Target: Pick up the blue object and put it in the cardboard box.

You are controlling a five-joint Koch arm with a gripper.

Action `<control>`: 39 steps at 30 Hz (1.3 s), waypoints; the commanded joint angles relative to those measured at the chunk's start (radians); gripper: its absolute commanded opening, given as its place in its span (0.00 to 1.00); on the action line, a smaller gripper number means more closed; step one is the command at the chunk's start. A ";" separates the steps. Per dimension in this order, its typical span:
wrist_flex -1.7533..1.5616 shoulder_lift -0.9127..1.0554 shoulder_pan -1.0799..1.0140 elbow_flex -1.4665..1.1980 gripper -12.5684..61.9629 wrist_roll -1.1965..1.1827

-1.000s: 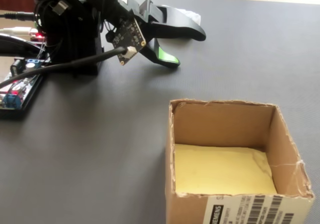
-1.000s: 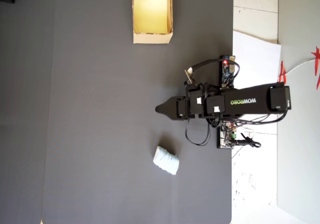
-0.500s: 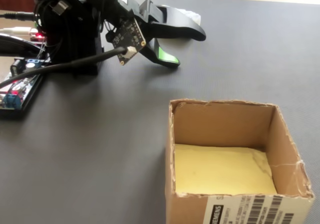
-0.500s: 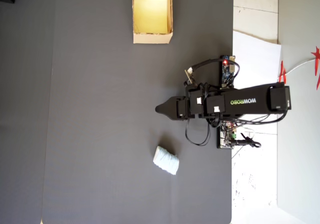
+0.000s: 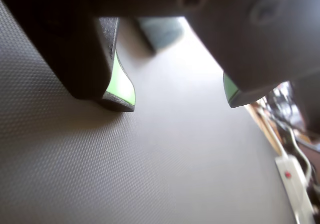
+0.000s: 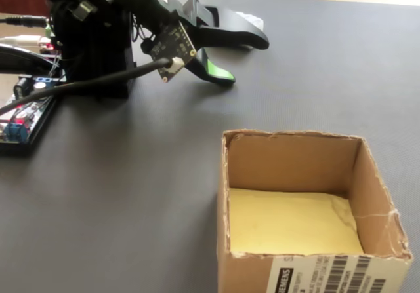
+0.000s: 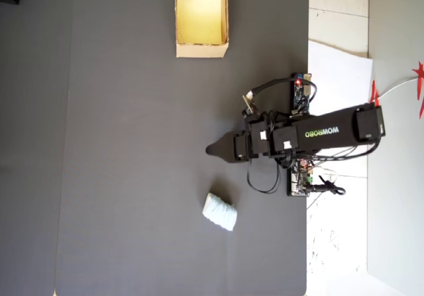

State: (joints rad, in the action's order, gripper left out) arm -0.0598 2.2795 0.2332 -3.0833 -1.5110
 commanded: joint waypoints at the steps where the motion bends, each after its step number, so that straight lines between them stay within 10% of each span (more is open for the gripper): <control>1: 0.104 0.086 0.057 -0.034 0.63 -0.017; 19: 0.163 0.083 0.486 0.038 0.63 -0.074; 39: 0.356 -0.110 0.514 0.488 0.63 -0.089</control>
State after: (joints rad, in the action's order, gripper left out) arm 0.2899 2.1706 0.7394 -2.6845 -1.5248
